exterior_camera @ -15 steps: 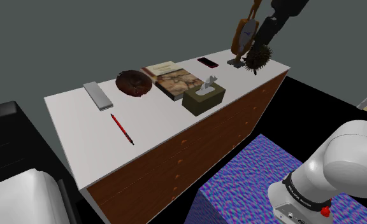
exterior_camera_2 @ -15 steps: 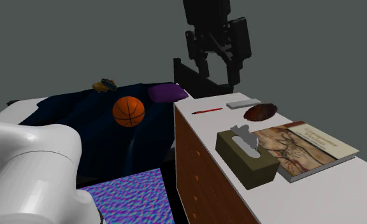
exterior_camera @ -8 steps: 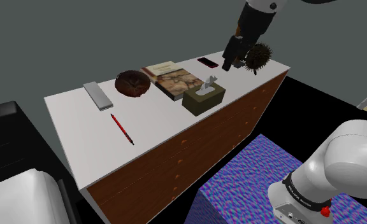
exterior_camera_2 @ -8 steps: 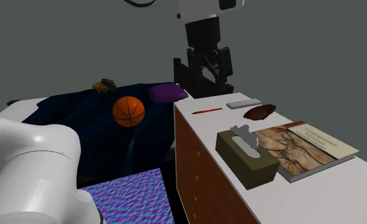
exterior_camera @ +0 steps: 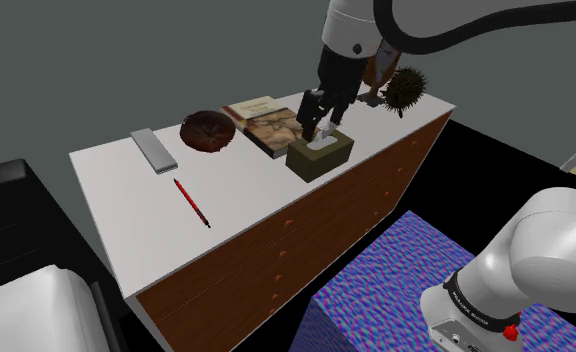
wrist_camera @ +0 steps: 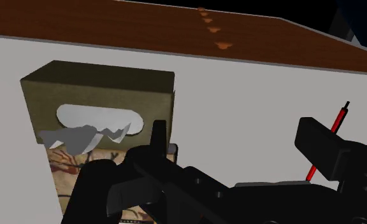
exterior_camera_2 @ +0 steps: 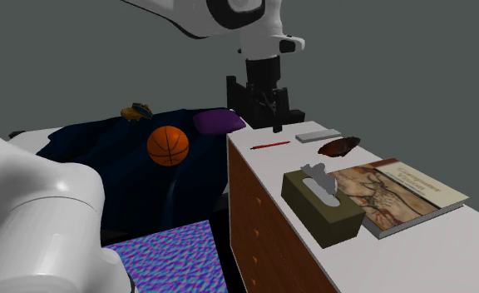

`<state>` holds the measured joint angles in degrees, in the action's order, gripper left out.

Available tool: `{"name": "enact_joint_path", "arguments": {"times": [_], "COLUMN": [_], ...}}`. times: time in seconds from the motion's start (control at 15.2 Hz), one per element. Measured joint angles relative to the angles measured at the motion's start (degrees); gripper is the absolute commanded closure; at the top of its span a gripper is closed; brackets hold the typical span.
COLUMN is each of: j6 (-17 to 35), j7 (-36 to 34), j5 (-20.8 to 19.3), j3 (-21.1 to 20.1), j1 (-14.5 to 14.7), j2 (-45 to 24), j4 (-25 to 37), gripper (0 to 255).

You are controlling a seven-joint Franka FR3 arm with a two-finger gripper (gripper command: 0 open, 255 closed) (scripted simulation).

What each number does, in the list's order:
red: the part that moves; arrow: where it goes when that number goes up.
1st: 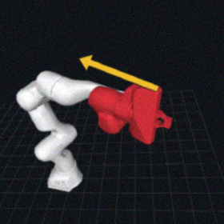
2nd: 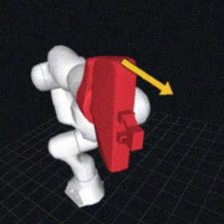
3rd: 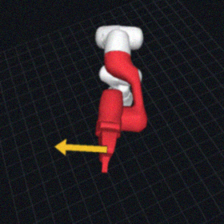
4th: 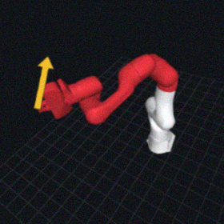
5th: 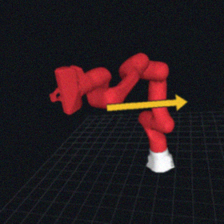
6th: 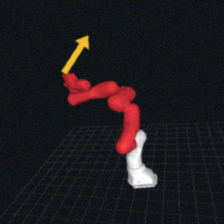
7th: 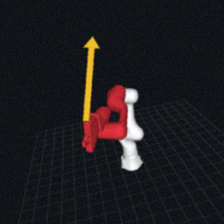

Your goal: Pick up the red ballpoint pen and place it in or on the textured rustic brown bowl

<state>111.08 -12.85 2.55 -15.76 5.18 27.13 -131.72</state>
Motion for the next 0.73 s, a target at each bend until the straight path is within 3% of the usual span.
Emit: {"name": "enact_joint_path", "arguments": {"times": [0.73], "j6": [7.99], "j7": [-14.58], "j5": [-0.99], "j3": [-9.08], "j1": [1.63], "j2": [-19.93], "j4": [7.90], "gripper": [0]}}
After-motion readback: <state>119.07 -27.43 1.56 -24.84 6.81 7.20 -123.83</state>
